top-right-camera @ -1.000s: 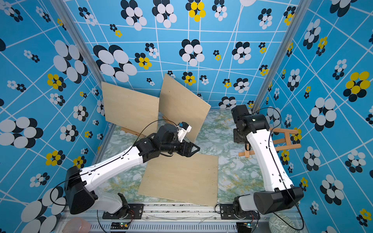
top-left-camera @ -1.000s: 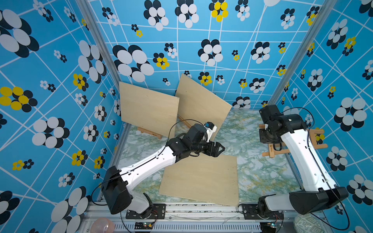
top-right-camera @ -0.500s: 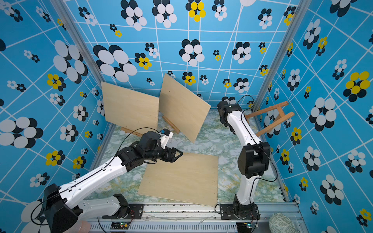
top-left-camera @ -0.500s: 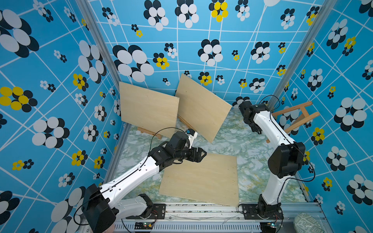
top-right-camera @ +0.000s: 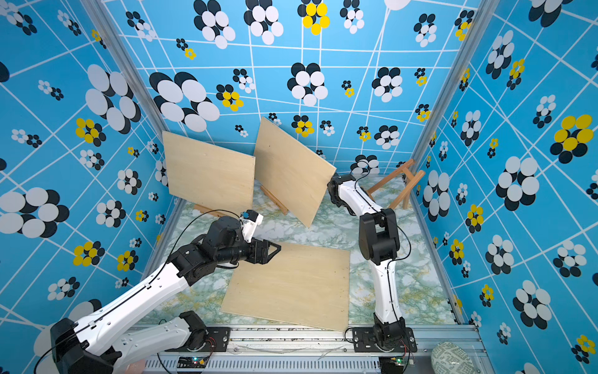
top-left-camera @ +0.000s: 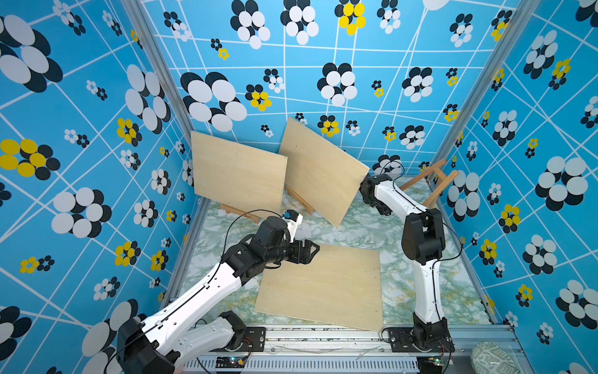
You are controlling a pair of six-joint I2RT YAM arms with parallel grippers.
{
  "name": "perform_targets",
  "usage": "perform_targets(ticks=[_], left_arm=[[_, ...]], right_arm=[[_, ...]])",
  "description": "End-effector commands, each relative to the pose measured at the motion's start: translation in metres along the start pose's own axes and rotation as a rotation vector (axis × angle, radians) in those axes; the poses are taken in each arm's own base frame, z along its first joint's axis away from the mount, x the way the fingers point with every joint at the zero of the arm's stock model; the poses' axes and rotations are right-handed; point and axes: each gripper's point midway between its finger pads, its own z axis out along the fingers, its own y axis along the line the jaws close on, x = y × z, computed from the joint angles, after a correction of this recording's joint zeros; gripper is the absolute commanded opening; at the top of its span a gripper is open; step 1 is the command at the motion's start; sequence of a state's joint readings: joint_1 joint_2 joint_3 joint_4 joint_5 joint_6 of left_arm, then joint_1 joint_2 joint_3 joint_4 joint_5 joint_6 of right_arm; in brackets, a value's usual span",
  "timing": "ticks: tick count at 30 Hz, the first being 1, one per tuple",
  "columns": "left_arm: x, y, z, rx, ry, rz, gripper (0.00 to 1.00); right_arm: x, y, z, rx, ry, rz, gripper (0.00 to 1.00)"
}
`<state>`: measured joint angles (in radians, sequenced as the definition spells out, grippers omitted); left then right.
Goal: Assemble the easel
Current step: Place the easel at the center of the board.
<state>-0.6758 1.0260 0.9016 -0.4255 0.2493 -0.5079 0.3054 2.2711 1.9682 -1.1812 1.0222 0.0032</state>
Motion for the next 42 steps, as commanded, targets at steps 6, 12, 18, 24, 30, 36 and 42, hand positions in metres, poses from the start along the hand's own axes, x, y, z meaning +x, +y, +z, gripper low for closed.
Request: perform_targets(ticks=[6, 12, 18, 24, 30, 36, 42], left_arm=[[0.003, 0.016, -0.006, -0.033, -0.010, -0.026, 0.87], [-0.003, 0.014, 0.004, -0.016, -0.006, -0.028, 0.87], [-0.006, 0.011, 0.006, 0.003, -0.017, -0.033, 0.87], [-0.005, 0.011, 0.005, 0.005, -0.020, -0.038, 0.87], [-0.003, 0.014, -0.001, -0.012, -0.027, -0.034, 0.87], [-0.001, 0.016, -0.002, -0.017, -0.034, -0.038, 0.87], [-0.002, 0.017, -0.002, -0.018, -0.036, -0.039, 0.87]], right_arm=[[0.007, -0.004, 0.015, 0.057, 0.013, 0.055, 0.00], [0.035, -0.003, 0.022, 0.044, 0.029, 0.099, 0.00], [0.057, -0.003, 0.033, 0.044, 0.063, 0.089, 0.00], [0.059, 0.025, 0.041, 0.047, 0.092, 0.006, 0.00], [0.038, 0.042, 0.033, 0.073, 0.071, -0.041, 0.00], [0.037, 0.053, 0.034, 0.072, 0.078, -0.067, 0.10], [0.043, 0.056, 0.031, 0.062, 0.071, -0.059, 0.42]])
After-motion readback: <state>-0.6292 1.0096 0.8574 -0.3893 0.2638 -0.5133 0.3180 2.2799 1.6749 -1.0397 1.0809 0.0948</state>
